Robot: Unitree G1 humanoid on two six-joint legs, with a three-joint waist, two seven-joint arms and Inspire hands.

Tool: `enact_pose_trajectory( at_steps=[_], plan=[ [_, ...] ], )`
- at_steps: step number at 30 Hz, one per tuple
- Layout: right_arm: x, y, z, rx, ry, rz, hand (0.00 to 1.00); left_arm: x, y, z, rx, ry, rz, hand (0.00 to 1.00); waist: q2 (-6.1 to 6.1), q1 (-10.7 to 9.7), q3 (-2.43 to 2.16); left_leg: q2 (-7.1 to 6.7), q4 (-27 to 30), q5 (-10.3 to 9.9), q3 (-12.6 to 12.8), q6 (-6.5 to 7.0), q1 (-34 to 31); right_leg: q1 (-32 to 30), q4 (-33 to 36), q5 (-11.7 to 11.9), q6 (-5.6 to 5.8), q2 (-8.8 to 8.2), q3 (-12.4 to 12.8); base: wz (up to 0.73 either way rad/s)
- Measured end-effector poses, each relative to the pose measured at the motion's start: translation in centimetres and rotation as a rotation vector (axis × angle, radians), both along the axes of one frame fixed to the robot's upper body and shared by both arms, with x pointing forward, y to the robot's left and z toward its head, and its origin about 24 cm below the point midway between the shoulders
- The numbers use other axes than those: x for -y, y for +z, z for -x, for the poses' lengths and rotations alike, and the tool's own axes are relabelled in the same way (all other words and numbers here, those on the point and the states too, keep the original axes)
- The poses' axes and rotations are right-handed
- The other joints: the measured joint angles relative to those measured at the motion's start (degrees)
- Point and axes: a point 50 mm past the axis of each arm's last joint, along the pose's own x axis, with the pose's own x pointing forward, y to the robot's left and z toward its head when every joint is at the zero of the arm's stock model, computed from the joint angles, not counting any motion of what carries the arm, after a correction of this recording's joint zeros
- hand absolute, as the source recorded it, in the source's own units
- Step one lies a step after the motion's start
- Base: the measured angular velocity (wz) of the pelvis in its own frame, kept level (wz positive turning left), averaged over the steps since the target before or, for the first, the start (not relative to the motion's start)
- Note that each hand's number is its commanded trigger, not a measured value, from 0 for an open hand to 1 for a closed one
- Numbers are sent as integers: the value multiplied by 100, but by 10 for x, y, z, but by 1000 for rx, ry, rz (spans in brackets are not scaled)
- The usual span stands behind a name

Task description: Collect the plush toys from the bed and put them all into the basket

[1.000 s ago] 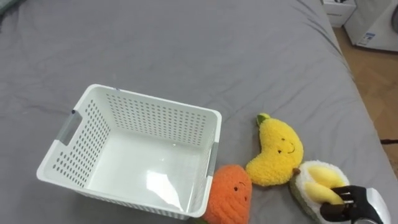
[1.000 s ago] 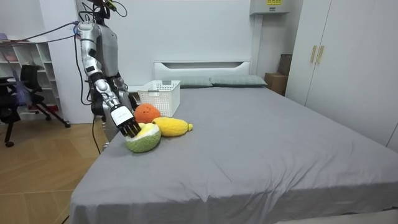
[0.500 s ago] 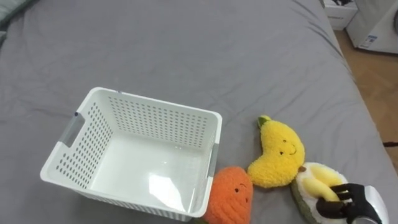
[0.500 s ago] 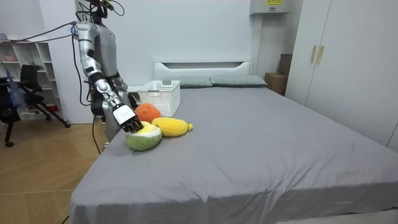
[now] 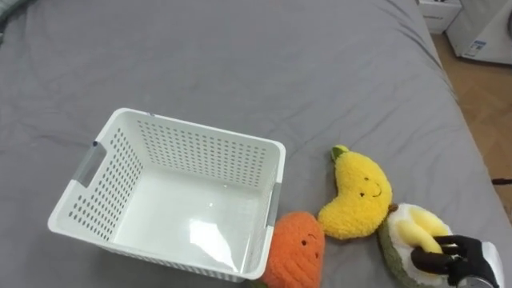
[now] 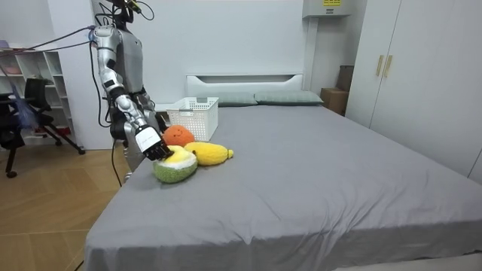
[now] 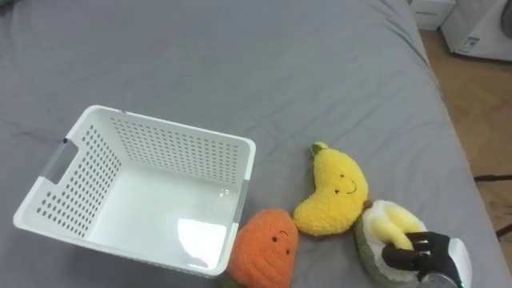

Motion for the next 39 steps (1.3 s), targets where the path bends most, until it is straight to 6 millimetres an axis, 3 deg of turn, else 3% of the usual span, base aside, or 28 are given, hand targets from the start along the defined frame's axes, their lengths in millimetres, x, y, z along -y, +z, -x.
enact_pose_trajectory(
  at_steps=[3, 8, 18, 27, 34, 39],
  plan=[
    [0, 10, -11, 51, 11, -12, 100, 0, 0, 3, -6, 4, 0, 0, 5, -62, -2, 4, 1, 1, 13, 1, 6, -2, 9, 0, 0, -1, 10, 0],
    [-4, 46, -39, 255, 71, 14, 100, -3, 0, 8, -11, 45, 1, 0, -14, -186, -15, 5, 0, 4, 60, 2, 57, 40, 7, 0, 0, 2, 37, -2],
    [-11, 77, -53, 395, 127, 32, 100, -3, 1, 14, -7, 89, -9, 0, -69, -292, -38, 35, 1, 15, 76, 6, 170, 123, 14, -1, 1, -8, 52, -1],
    [-17, 104, -65, 509, 157, 62, 100, 0, 0, 13, -4, 126, 3, 0, -52, -260, -28, 40, -34, 15, 95, 6, 253, 163, 18, -1, 1, 6, 73, 0],
    [-37, 155, -80, 704, 294, 125, 100, 1, 0, 12, -3, 122, 9, 0, -8, -186, -6, 44, -77, 16, 123, 4, 252, 168, 22, 0, 0, 12, 79, -1],
    [-44, 158, -86, 703, 347, 129, 100, 2, 0, 7, 18, 114, 12, 0, -14, 0, -1, 39, -69, 16, 61, 3, 271, 210, 24, 0, 0, 5, 23, 2]
  ],
)
